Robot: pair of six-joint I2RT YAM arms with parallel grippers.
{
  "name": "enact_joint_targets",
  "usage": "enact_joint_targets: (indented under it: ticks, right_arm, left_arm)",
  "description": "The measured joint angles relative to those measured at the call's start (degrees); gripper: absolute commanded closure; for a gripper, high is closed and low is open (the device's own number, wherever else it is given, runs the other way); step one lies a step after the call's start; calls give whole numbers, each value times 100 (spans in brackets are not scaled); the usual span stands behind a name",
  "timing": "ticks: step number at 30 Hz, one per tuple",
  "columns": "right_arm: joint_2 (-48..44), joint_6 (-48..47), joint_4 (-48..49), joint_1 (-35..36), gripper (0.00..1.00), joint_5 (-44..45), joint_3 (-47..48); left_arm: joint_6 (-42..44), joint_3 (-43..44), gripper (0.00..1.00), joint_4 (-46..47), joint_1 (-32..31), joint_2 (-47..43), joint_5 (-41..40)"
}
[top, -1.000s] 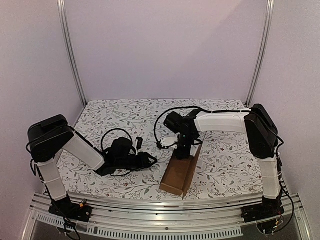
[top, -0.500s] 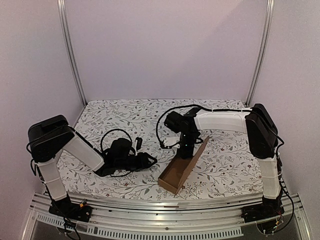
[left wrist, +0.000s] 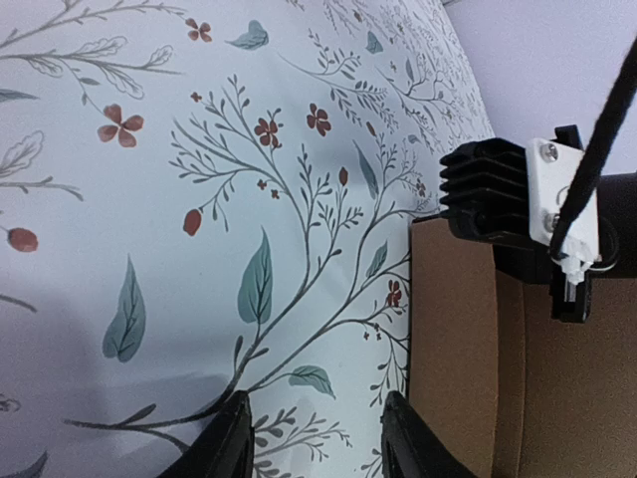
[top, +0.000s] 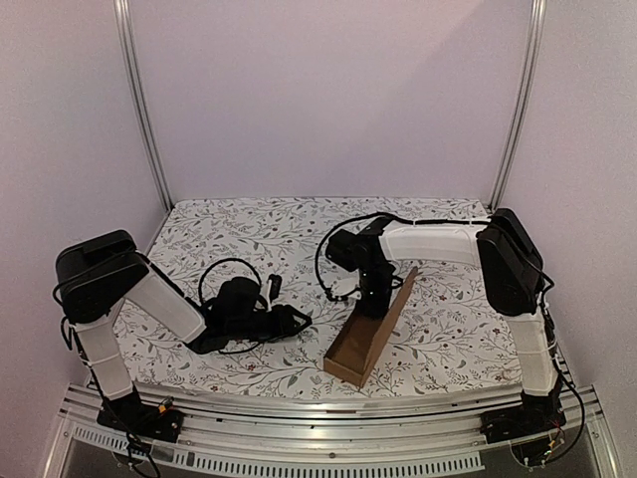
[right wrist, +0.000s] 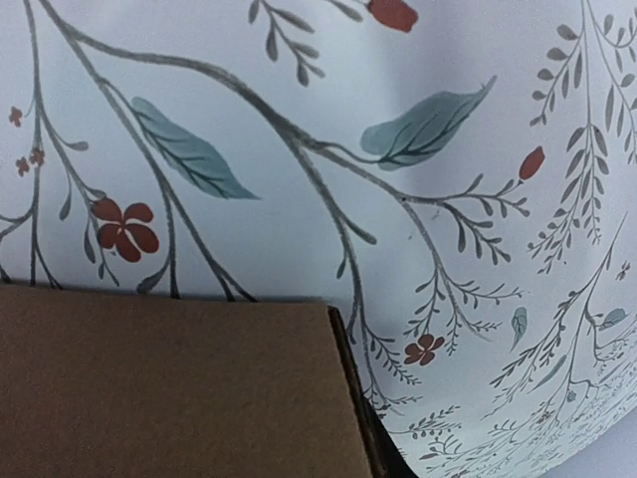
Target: Fold the paper box
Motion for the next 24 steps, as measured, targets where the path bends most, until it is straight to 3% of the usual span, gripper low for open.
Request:
enact_joint_targets:
  ticks: [4, 11, 24]
  right_arm:
    - [107, 96, -96, 2, 94, 46, 0]
    - [-17, 131, -155, 2, 96, -234, 105]
    - [-1818, -96, 549, 105, 97, -1766, 212]
  left_arm:
    - [-2, -33, 56, 55, 4, 0, 11]
    - [48, -76, 56, 105, 7, -13, 11]
    - [50, 586, 56, 269, -59, 560, 280]
